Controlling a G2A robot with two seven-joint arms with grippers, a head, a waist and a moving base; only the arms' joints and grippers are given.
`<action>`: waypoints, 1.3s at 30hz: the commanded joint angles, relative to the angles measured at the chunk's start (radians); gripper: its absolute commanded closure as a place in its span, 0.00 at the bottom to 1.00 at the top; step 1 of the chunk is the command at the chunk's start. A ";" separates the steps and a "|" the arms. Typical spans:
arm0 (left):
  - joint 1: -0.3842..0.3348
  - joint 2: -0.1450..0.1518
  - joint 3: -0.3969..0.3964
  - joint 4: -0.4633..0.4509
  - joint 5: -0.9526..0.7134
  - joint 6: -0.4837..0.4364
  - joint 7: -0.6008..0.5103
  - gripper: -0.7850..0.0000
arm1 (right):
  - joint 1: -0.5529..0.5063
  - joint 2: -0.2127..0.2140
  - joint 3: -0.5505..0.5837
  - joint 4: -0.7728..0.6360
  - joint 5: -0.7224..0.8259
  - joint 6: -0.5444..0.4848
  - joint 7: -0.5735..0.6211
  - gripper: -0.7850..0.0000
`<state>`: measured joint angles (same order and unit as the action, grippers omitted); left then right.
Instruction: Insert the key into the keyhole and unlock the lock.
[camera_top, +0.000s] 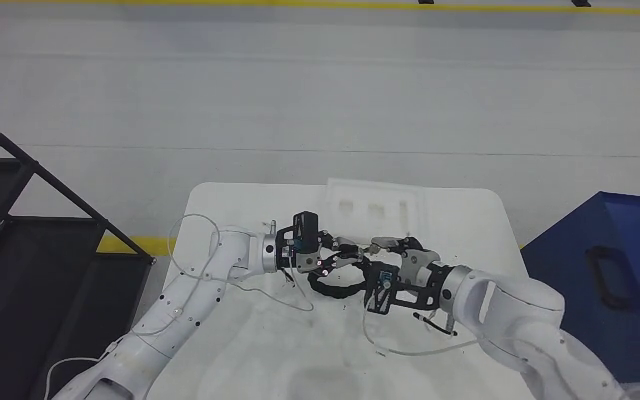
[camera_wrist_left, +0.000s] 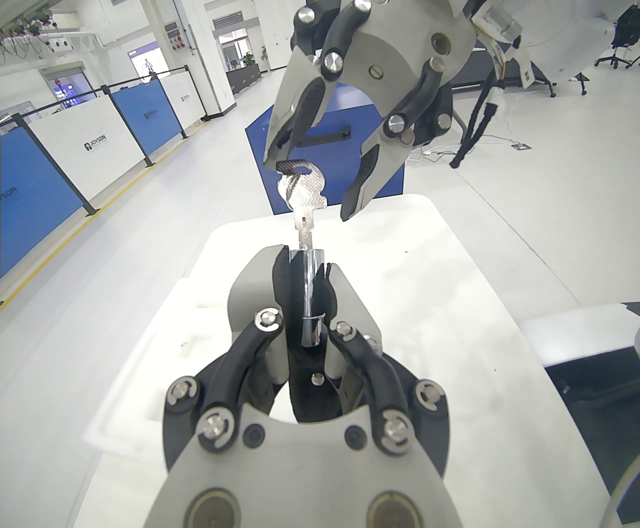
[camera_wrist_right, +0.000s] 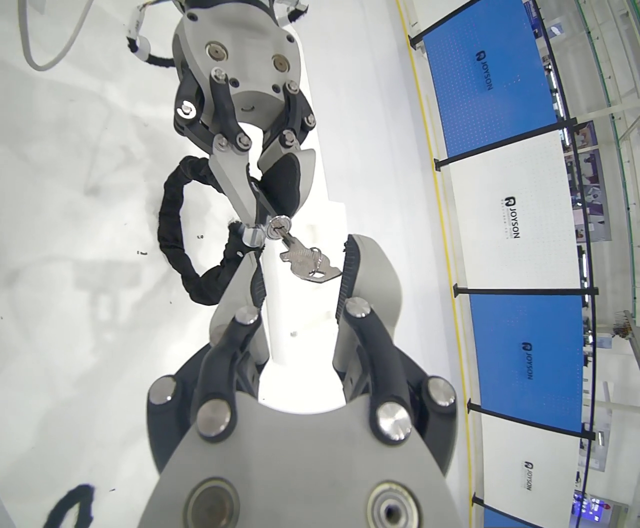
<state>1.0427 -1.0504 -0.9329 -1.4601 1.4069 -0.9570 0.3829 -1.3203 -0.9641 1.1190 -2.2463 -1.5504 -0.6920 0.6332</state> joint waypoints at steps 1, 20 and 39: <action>0.001 0.000 -0.001 -0.001 0.003 0.003 0.003 1.00 | 0.005 -0.002 -0.007 0.000 -0.019 0.008 0.009 0.63; 0.000 -0.004 -0.003 -0.003 0.010 0.000 0.007 1.00 | 0.001 -0.009 0.004 0.005 0.061 0.011 0.056 0.91; -0.001 -0.008 0.000 -0.003 0.021 -0.003 0.013 1.00 | 0.012 -0.012 0.008 -0.011 0.134 -0.007 0.096 0.71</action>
<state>1.0410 -1.0579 -0.9336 -1.4627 1.4270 -0.9601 0.3960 -1.3073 -0.9762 1.1262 -2.2581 -1.4193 -0.7003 0.7316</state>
